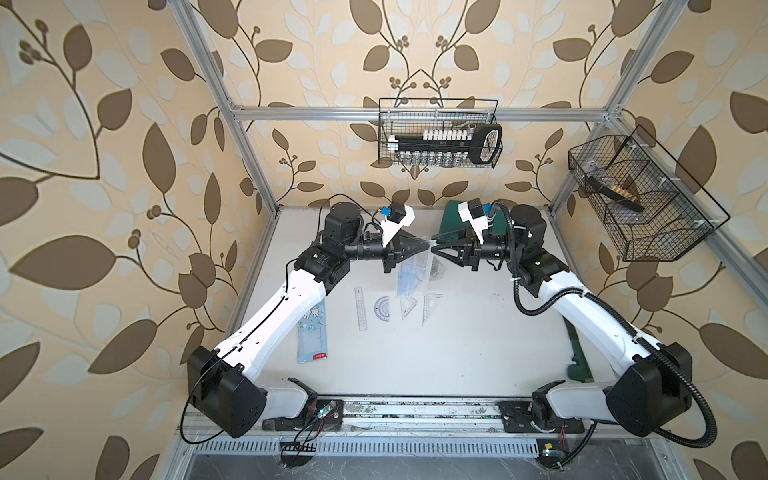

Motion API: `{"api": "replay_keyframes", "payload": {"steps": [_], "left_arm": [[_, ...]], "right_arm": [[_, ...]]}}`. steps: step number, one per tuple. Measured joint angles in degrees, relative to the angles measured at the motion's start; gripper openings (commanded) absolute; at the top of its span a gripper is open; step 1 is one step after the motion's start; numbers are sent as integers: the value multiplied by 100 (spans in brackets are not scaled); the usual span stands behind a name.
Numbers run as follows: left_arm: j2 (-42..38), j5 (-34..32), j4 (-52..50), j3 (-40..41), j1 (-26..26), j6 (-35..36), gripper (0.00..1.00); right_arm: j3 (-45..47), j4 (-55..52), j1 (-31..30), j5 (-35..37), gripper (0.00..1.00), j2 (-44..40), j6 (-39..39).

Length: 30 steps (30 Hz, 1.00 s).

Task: Open the ruler set and take out the ruler
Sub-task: Open the ruler set bag.

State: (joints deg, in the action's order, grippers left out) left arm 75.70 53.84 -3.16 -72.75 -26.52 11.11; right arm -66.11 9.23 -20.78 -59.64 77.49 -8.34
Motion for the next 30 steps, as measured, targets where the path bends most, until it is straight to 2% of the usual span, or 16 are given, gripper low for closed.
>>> {"api": "replay_keyframes", "payload": {"steps": [2, 7, 15, 30], "left_arm": [[0, 0, 0, 0, 37, -22, 0], [-2, -4, 44, 0, 74, -114, 0], [-33, -7, 424, 181, 111, -463, 0], [-33, 39, 1751, 654, 146, -1506, 0]], "right_arm": [[-37, -9, -11, -37, 12, 0, 0], [-76, -31, -11, -127, 2, 0, 52], [-76, -35, -48, -144, 0, 0, 85], [-76, 39, -138, -2, 2, -7, 136]]}}
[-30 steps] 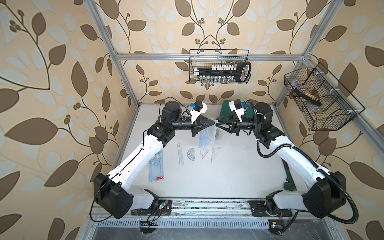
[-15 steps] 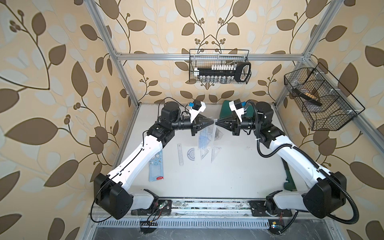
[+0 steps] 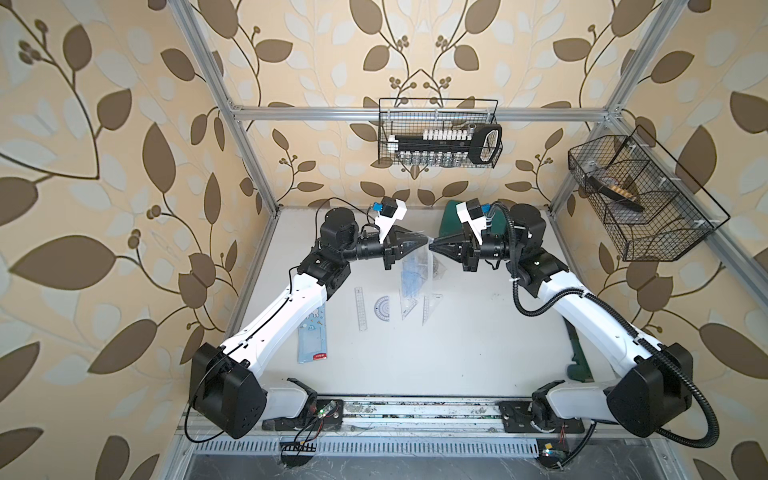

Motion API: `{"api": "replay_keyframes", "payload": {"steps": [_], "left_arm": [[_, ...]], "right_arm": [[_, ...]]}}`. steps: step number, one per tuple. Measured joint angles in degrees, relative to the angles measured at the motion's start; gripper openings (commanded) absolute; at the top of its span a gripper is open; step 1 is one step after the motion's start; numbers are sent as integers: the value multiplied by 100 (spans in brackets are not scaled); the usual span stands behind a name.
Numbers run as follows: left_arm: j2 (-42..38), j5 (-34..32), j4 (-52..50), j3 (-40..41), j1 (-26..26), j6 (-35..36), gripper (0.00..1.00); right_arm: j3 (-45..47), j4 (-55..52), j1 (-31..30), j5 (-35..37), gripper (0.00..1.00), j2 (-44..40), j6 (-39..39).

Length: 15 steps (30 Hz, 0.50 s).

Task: Open the ruler set and take out the ruler
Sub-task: Open the ruler set bag.

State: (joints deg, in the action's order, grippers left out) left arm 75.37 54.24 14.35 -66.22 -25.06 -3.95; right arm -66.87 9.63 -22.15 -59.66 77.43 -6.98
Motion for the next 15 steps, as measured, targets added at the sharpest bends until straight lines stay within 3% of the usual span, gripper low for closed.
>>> {"api": "replay_keyframes", "payload": {"steps": [15], "left_arm": [[-2, 109, 195, 35, 2, -229, 0]], "right_arm": [[-33, -372, -35, 636, 3, -98, 387]]}}
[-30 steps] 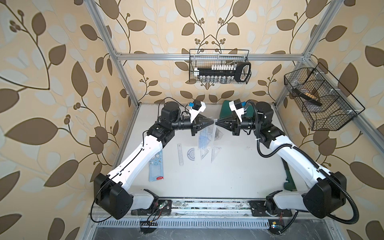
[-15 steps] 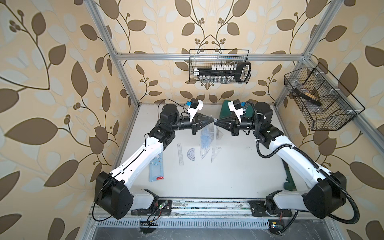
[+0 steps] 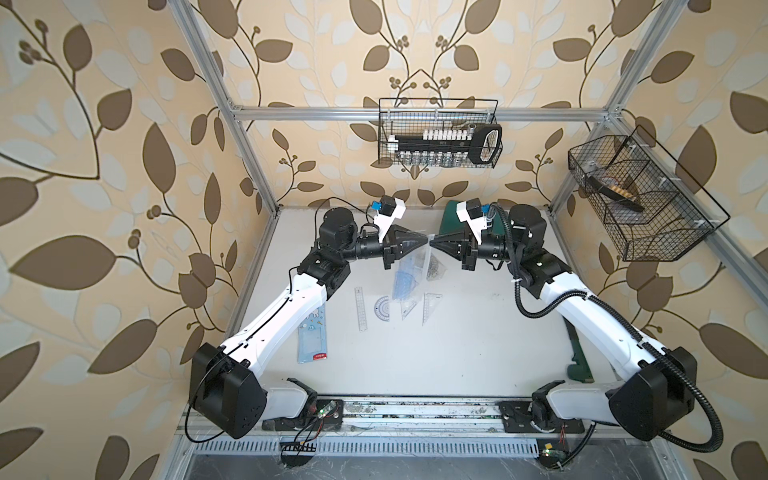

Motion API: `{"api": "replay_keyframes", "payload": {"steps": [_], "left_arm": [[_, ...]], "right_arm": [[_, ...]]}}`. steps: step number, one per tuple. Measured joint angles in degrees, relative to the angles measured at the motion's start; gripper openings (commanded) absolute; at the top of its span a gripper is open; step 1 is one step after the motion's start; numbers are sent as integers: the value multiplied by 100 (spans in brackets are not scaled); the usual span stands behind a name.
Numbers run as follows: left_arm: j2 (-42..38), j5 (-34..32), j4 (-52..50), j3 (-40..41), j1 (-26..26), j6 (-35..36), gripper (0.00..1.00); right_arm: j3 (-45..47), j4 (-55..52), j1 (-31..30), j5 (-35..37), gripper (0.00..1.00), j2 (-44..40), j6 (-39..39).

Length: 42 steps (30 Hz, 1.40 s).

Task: Open the ruler set and take out the ruler
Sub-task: Open the ruler set bag.

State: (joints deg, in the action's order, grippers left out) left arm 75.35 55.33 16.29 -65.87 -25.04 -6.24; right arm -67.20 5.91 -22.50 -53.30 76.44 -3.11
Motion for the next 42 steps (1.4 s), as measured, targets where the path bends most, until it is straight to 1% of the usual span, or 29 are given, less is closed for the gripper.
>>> {"api": "replay_keyframes", "payload": {"steps": [13, 17, 30, 42], "left_arm": [[-120, -59, 492, 195, 0, -269, 0], [-258, -334, 691, 341, 0, -382, 0], [-249, -634, 1375, 448, -2, -1038, 0], [-186, -743, 1956, 527, 2, -1497, 0]], "right_arm": [[2, 195, -20, -33, 3, -13, -162], [13, 308, -39, -52, 3, -61, -232], [24, 599, -37, -50, 4, -72, -354], [24, 811, -37, -52, 4, -61, -485]]}}
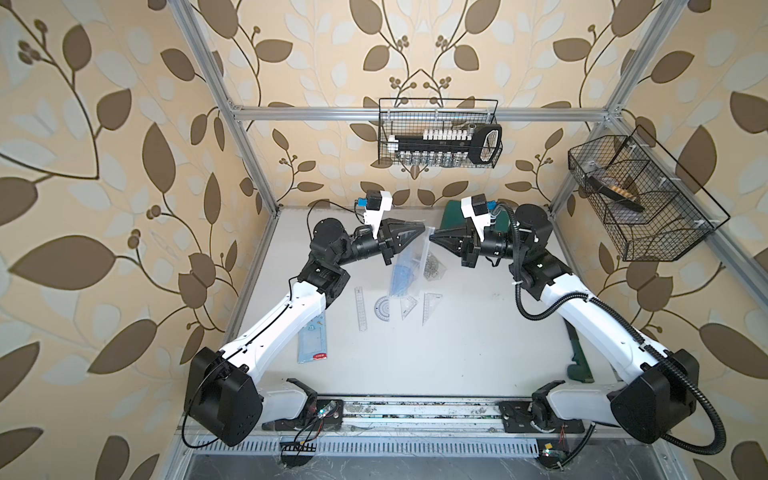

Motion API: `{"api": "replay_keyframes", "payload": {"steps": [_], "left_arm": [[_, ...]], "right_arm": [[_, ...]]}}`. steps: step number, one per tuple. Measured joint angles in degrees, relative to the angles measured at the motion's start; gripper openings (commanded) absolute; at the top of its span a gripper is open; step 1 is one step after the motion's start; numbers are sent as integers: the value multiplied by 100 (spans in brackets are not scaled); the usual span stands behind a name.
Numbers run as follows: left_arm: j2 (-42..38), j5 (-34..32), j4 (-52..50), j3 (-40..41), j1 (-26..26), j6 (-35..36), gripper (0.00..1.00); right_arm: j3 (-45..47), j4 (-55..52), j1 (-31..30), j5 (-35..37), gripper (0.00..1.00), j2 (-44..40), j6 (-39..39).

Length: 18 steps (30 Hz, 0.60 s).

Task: Open the ruler set and take out the ruler
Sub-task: Open the ruler set bag.

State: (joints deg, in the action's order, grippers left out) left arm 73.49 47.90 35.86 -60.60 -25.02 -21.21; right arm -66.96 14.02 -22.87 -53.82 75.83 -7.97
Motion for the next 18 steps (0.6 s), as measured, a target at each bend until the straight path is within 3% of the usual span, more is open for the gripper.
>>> {"api": "replay_keyframes", "payload": {"steps": [18], "left_arm": [[190, -42, 833, 76, 74, -518, 0]], "right_arm": [[0, 278, -103, 7, 5, 114, -168]]}}
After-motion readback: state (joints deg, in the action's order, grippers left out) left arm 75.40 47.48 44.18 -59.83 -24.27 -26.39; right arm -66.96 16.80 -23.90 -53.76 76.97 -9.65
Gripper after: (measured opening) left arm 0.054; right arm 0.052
